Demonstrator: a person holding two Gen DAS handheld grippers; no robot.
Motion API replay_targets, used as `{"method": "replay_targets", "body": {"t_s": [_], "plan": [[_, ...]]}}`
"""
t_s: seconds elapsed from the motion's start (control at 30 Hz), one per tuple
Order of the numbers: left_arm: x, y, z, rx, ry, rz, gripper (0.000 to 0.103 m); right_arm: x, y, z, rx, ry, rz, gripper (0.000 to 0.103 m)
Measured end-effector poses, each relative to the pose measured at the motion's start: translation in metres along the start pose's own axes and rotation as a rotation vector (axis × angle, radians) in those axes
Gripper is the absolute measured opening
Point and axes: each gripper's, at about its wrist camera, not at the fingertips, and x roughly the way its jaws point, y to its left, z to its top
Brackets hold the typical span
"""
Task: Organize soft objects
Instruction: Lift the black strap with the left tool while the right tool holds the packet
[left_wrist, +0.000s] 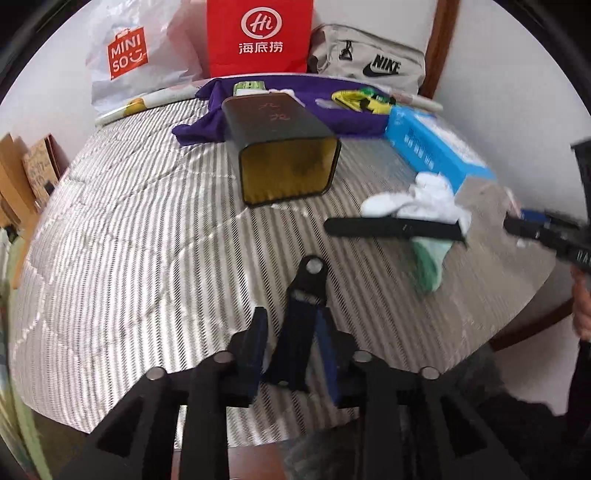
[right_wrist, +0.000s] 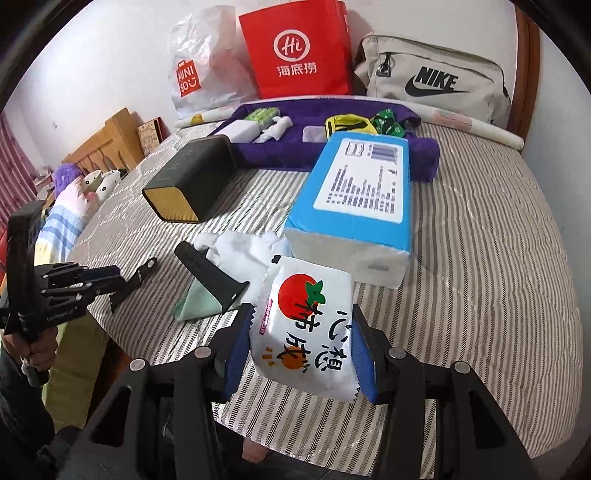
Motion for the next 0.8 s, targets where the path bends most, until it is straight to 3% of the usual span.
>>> {"method": "replay_targets", "body": {"t_s": [0.1,0.3,0.43,0.57,0.67,0.8], "plan": [[0.009,0.001,-0.005,0.024,0.036,-0.006,0.028,0.004,0.0,-0.002,0.004,0.01,0.005,0.05],[0.012,-0.008,-0.006,0.1,0.01,-0.005,0.031,0.002,0.008,-0.001,-0.012,0.004,0.003,0.05],[0.013,-0.011,-0.003,0.133,0.002,-0.007,0.021,-0.004,0.013,0.006,-0.033,-0.014,-0.007,0.05],[0.012,-0.009,-0.003,0.133,-0.001,-0.025,0.021,-0.003,0.016,0.009,-0.036,-0.014,-0.013,0.05],[0.013,-0.006,-0.003,0.108,0.002,-0.062,0.028,0.0,0.017,0.009,-0.039,-0.004,-0.017,0.05],[0.015,-0.01,-0.003,0.138,-0.017,-0.042,0.025,0.004,0.019,0.009,-0.041,0.005,-0.016,0.05]]}}
